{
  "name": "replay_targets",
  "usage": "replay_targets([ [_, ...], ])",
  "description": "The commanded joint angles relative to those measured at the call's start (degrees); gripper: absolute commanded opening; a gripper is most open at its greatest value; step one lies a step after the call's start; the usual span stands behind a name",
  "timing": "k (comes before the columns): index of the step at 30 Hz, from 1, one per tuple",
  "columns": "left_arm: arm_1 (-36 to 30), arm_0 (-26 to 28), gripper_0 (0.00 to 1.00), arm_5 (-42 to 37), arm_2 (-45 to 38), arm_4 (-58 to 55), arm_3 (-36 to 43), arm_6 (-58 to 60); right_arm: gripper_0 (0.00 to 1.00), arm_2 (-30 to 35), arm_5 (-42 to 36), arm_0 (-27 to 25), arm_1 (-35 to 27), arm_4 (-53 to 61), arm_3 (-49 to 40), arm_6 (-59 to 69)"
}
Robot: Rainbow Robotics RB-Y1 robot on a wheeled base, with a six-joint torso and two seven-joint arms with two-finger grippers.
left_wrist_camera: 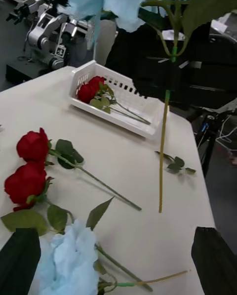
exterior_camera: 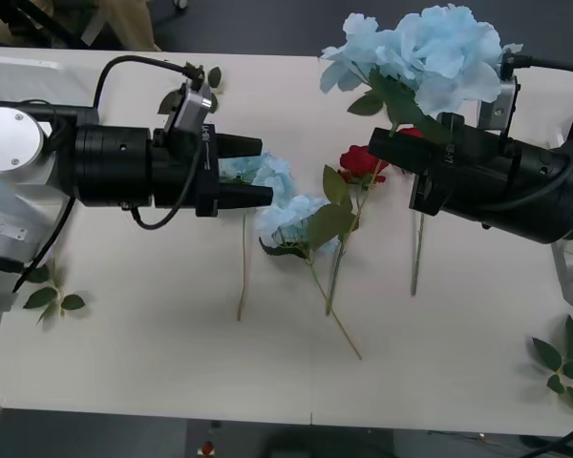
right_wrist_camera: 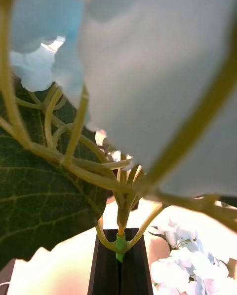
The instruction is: Put the red flowers into the right box and the blue flowers into the left box
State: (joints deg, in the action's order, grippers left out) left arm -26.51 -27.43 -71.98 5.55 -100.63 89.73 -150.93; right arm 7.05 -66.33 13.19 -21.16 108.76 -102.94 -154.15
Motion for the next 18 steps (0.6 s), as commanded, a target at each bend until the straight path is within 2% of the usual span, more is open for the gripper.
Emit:
replay_targets([
  [1,-0.91,0.72,0.89,4.65,6.32,-2.47,1.06,-0.41,0.0,-0.2,-0.29,0.96,0.59,0.66,-1.03,-0.85],
  [13,2.16,0.89,0.9,22.41,18.18,-2.64,0.97,-0.41,0.0,-0.9,-0.37,1.05,0.59,0.75,-1.03,-0.85],
  [18,3.13,0.19,0.9,27.15,21.87,-2.55,0.97,-0.33,0.0,-1.08,-0.37,1.05,0.59,0.93,-1.03,-0.85],
])
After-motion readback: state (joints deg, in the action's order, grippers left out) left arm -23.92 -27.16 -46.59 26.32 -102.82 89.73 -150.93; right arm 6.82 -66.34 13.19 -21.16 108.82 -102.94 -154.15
